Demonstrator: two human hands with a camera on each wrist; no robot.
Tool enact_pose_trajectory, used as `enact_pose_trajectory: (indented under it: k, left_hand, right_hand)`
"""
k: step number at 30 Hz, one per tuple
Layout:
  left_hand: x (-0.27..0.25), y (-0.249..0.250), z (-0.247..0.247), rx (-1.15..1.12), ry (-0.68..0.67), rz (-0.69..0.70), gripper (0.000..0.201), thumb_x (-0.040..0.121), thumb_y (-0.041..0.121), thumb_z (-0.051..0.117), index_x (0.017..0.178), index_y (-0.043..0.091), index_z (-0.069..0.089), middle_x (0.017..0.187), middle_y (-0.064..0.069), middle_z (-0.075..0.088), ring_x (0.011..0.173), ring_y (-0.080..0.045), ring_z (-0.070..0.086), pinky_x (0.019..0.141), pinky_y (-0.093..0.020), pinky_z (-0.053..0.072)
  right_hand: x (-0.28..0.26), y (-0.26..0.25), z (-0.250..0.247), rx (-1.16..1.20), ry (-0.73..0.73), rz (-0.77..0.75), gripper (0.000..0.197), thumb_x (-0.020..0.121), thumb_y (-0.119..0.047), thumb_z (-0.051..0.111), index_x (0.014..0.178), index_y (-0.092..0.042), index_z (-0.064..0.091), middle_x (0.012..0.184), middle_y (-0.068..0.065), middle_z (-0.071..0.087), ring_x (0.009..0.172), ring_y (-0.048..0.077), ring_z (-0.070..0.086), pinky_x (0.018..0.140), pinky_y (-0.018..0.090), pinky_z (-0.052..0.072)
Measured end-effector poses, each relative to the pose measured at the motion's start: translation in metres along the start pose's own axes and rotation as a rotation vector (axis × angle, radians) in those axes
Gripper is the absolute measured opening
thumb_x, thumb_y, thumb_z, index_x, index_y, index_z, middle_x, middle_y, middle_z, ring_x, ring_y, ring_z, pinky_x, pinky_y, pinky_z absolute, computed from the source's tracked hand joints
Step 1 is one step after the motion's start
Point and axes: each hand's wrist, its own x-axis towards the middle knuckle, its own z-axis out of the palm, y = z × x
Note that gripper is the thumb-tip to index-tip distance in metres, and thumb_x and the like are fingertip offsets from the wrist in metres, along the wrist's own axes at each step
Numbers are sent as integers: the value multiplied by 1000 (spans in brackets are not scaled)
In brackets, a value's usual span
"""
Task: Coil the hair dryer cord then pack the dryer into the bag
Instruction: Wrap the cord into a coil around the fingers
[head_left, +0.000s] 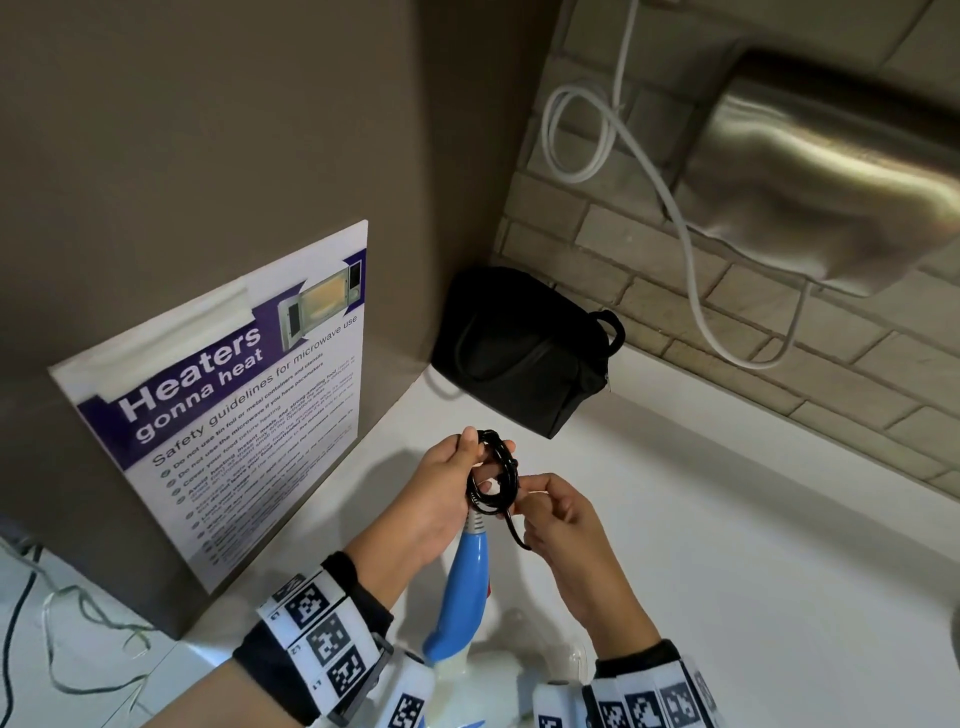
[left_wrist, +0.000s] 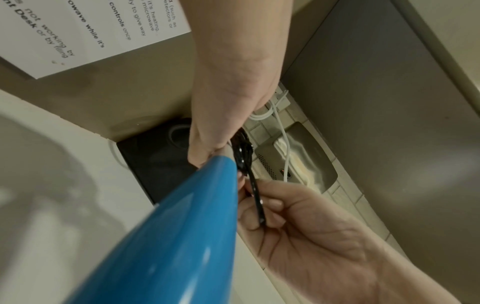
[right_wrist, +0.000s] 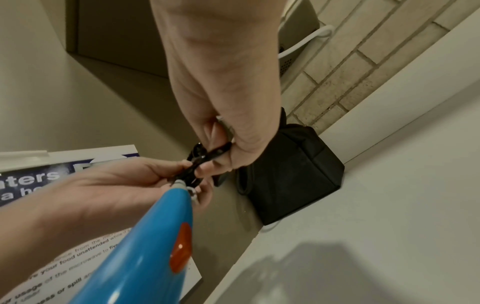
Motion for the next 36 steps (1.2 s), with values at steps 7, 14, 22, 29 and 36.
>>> enact_pose_trajectory:
  k: [7, 14, 22, 29, 36]
  left_hand:
    - [4, -2, -2, 127, 57, 32, 28, 101, 31, 39, 90, 13, 58, 87, -1, 59, 86, -15, 57, 88, -32, 45]
    - [9, -6, -11, 262, 41, 61, 32, 100, 35, 40, 84, 16, 61, 87, -5, 65, 83, -18, 61, 90, -37, 48]
    - [9, -6, -10, 393, 70, 105, 33, 99, 38, 42, 98, 14, 65, 104, -12, 70, 102, -25, 65, 94, -38, 49]
    - [7, -7, -7, 526, 134, 279, 30, 100, 36, 40, 88, 19, 62, 94, -4, 70, 90, -18, 66, 78, -25, 49]
    - [2, -6, -5, 530, 129, 330, 27, 100, 35, 40, 89, 21, 61, 90, 0, 69, 88, -15, 66, 75, -20, 49]
  right_hand:
    - [-1, 8, -1, 55, -20, -15, 21, 96, -9, 51, 101, -12, 71, 78, 3, 62, 48, 1, 41, 63, 24, 36]
    - [-2, 10, -2, -27, -32, -53, 20, 86, -30, 67, 100, -16, 66, 74, -12, 57, 71, 6, 52, 65, 19, 43]
    - [-1, 10, -4, -156, 21, -162, 7, 91, -21, 63, 95, -23, 67, 82, -10, 58, 68, 6, 51, 61, 16, 43]
    - [0, 7, -2, -253, 76, -304, 13, 90, -33, 62, 85, -21, 62, 72, -8, 57, 58, 8, 43, 55, 18, 38]
    - [7, 7, -1, -450, 84, -385, 15, 92, -22, 58, 79, -16, 53, 61, -13, 53, 54, 6, 42, 52, 14, 32]
